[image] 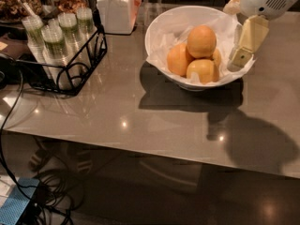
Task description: Pick orange from white bowl
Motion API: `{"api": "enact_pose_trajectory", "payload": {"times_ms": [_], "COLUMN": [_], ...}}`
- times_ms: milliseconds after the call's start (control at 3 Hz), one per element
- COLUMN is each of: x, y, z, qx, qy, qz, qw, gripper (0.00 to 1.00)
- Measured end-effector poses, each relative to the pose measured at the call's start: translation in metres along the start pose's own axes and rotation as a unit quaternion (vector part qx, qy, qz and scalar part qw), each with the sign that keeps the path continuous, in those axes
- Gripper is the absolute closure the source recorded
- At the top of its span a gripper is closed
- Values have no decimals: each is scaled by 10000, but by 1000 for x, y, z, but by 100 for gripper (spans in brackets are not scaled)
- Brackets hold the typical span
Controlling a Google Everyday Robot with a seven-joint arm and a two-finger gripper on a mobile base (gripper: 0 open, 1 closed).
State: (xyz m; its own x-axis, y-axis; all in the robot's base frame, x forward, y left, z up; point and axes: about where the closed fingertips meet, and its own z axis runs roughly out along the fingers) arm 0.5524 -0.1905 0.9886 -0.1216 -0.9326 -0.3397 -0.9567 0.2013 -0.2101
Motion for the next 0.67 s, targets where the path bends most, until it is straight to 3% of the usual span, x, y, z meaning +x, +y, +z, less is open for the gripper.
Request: {"api": "enact_pose_trajectory", "payload": {"times_ms": [667], "x": [-5], "y": [-18], "z": [2], "qx": [170], "qy": [-263], "qz": [-7], "qw": [9995], "gripper": [0]}}
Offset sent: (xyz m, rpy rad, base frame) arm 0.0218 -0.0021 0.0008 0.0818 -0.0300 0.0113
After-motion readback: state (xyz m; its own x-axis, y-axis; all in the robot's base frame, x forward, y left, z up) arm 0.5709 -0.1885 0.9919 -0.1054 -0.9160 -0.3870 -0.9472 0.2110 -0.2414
